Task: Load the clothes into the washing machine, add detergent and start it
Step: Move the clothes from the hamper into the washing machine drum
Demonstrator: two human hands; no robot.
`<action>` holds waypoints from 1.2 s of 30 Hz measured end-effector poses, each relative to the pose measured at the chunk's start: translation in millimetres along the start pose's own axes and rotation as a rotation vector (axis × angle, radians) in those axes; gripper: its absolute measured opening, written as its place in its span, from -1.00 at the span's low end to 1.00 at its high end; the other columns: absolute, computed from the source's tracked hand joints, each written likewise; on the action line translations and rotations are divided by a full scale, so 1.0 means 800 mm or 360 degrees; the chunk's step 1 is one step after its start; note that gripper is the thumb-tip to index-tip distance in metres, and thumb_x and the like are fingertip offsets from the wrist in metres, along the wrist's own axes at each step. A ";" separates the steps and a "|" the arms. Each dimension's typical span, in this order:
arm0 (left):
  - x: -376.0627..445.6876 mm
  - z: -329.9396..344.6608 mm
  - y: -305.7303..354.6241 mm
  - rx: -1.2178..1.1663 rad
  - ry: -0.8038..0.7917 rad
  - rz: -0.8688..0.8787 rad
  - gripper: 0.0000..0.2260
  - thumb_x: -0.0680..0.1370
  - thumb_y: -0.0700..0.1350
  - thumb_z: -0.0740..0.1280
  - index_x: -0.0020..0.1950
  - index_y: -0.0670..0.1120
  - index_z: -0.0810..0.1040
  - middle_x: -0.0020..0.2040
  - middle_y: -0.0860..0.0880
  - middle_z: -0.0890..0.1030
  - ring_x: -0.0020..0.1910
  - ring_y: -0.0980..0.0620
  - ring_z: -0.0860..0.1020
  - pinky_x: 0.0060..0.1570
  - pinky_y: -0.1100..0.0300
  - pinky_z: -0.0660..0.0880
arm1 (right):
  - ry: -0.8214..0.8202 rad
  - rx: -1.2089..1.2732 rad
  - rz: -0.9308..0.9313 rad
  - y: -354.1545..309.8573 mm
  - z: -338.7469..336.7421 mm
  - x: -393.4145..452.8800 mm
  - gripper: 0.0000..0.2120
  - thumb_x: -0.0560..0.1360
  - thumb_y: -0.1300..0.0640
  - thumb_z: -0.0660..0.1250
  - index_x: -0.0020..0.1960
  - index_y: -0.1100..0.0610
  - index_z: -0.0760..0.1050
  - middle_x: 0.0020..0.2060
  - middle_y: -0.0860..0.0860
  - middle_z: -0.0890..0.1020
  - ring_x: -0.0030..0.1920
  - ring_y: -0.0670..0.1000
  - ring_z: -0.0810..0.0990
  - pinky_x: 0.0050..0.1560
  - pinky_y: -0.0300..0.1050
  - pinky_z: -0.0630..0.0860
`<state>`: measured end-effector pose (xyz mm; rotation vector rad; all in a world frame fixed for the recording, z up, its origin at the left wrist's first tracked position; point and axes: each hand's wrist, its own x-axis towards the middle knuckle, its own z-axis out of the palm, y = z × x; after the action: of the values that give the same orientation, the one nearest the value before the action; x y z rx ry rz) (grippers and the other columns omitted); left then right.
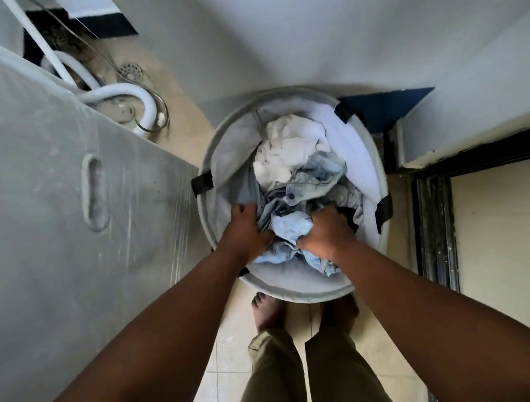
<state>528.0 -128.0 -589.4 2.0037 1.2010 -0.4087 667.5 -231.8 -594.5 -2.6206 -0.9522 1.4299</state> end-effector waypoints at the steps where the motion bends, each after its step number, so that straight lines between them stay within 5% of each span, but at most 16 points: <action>1: -0.011 -0.009 0.008 -0.0015 0.0023 0.0020 -0.63 0.45 -0.14 0.39 0.16 -0.23 0.36 0.21 -0.21 0.30 0.00 -0.21 0.49 -0.12 0.13 0.34 | -0.0008 0.0087 -0.0029 0.001 -0.005 -0.011 -0.43 0.16 -0.16 0.36 0.11 0.08 0.54 0.14 0.16 0.50 0.14 0.21 0.50 0.13 0.02 0.53; 5: -0.050 -0.052 0.038 -0.0038 0.0062 0.0104 -0.63 0.43 -0.16 0.39 0.15 -0.22 0.36 0.19 -0.18 0.34 0.05 -0.16 0.45 -0.16 0.19 0.27 | 0.0020 0.0317 -0.0171 -0.003 -0.040 -0.058 -0.44 0.10 -0.18 0.27 -0.01 0.13 0.56 -0.03 0.10 0.63 0.00 0.10 0.61 0.00 -0.09 0.55; 10: -0.108 -0.120 0.081 0.0037 0.0113 0.0233 -0.66 0.42 -0.12 0.39 0.13 -0.19 0.41 0.13 -0.19 0.41 0.04 -0.20 0.48 -0.09 0.08 0.40 | 0.0088 0.0480 -0.0231 -0.026 -0.099 -0.149 -0.39 0.12 -0.22 0.32 0.11 0.03 0.49 0.04 -0.02 0.60 0.05 0.04 0.59 0.06 -0.02 0.55; 19: -0.234 -0.283 0.189 0.0293 0.0231 0.0468 -0.63 0.33 0.01 0.22 0.04 -0.17 0.48 0.00 -0.15 0.48 -0.04 -0.18 0.50 -0.05 0.06 0.45 | 0.0375 0.0510 -0.0500 -0.071 -0.229 -0.306 -0.60 0.31 0.04 0.48 0.09 0.09 0.47 0.09 0.01 0.50 0.00 0.02 0.55 -0.03 -0.15 0.45; 22: -0.284 -0.349 0.232 0.0271 0.0284 0.0522 -0.69 0.38 -0.04 0.32 0.07 -0.13 0.50 0.01 -0.11 0.48 -0.03 -0.11 0.51 -0.03 0.12 0.47 | 0.0429 0.0650 -0.0670 -0.086 -0.276 -0.357 -0.54 0.24 -0.05 0.50 0.11 -0.11 0.49 0.12 -0.11 0.51 0.05 -0.05 0.57 0.08 -0.08 0.51; 28: -0.428 -0.504 0.303 0.0275 0.0597 0.0718 -0.79 0.34 0.04 0.37 -0.18 -0.06 0.45 -0.16 -0.08 0.52 -0.23 -0.03 0.45 -0.26 0.22 0.32 | 0.0433 0.1141 -0.1069 -0.152 -0.388 -0.498 -0.61 0.31 0.30 0.54 0.02 0.00 0.52 -0.10 -0.10 0.66 -0.10 -0.13 0.62 -0.14 -0.23 0.51; 30: -0.485 -0.554 0.316 0.0150 0.0695 0.0729 -0.81 0.34 0.06 0.38 -0.19 0.00 0.46 -0.19 -0.04 0.56 -0.23 -0.02 0.50 -0.27 0.21 0.37 | 0.0398 0.1265 -0.1214 -0.181 -0.420 -0.555 -0.62 0.15 0.16 0.63 -0.07 0.11 0.63 -0.17 0.04 0.72 -0.16 0.03 0.70 -0.18 -0.13 0.59; 33: -0.579 -0.621 0.320 -0.0093 0.0885 0.0785 -0.71 0.33 0.10 0.37 -0.01 0.03 0.57 -0.12 0.05 0.64 -0.15 0.06 0.59 -0.15 0.18 0.53 | 0.0321 0.1446 -0.1476 -0.233 -0.450 -0.643 -0.34 -0.18 -0.22 0.63 -0.17 0.08 0.69 -0.27 0.06 0.73 -0.30 -0.02 0.70 -0.33 -0.23 0.58; 36: -0.667 -0.669 0.300 -0.0146 0.1150 0.0947 -0.66 0.34 0.14 0.34 0.07 0.07 0.58 -0.07 0.09 0.65 -0.11 0.12 0.61 -0.06 0.10 0.57 | 0.0218 0.1545 -0.1787 -0.293 -0.453 -0.731 -0.52 -0.03 -0.15 0.59 -0.25 0.16 0.69 -0.34 0.09 0.71 -0.36 0.00 0.70 -0.39 -0.26 0.57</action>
<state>407.2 -127.7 194.4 2.3712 0.9024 0.7037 593.3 -242.5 128.3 -1.1156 -1.0300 0.9535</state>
